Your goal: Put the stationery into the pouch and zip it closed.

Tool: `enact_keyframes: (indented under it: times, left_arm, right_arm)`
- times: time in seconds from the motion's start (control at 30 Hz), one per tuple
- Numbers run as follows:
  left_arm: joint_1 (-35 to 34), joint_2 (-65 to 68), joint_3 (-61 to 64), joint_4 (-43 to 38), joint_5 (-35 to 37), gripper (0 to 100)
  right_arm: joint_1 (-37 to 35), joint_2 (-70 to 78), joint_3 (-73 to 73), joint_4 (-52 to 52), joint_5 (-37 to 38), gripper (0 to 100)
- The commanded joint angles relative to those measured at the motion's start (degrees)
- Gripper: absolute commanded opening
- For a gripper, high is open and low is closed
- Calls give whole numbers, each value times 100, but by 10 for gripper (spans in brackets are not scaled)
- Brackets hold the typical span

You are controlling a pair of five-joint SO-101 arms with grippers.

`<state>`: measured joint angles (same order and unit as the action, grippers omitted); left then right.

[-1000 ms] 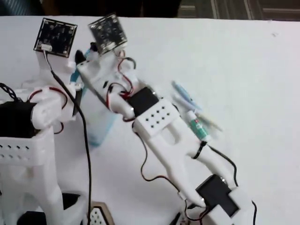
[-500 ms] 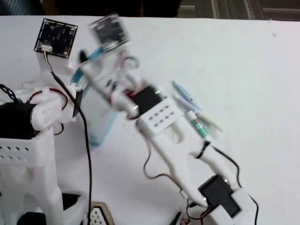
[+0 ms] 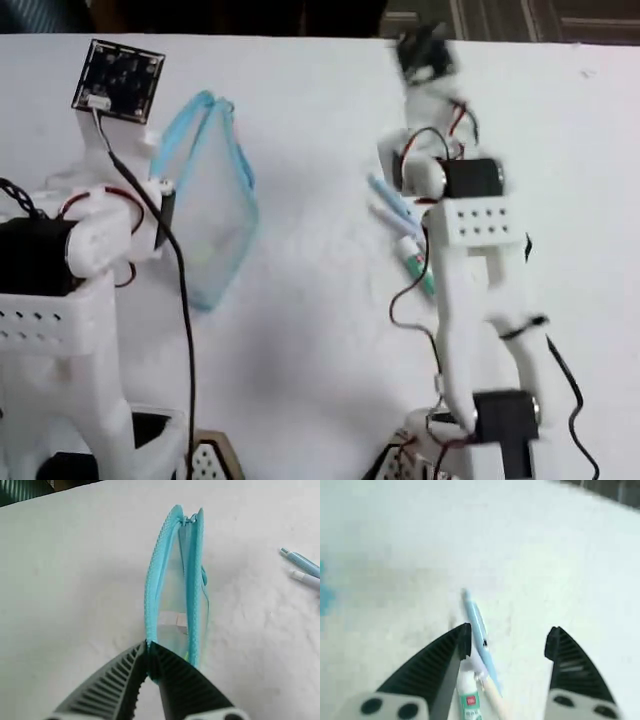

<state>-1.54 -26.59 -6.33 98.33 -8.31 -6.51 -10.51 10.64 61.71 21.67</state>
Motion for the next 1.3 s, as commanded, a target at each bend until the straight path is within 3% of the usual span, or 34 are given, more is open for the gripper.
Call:
enact_keyframes:
  times: [0.0,0.33,0.57,0.7,0.8,0.93,1.27]
  left_arm:
    - [-4,365,88,26,9,24]
    - [-13,365,88,26,0,24]
    - [-22,365,88,26,9,24]
    - [-22,338,88,26,9,24]
    - [-22,338,88,26,9,24]
    - [-22,338,88,26,9,24]
    - [-22,338,88,26,9,24]
  right_arm:
    - [215,778,237,119,1064,244]
    - [92,4101,-1108,-954,1187,244]
    - [-13,5341,-3147,655,870,220]
    - [-13,5771,-3938,1077,835,5]
    - [13,5868,-4387,1297,826,59]
    - [75,5868,-5073,1376,387,22]
    - [110,5859,-7833,2932,-404,17]
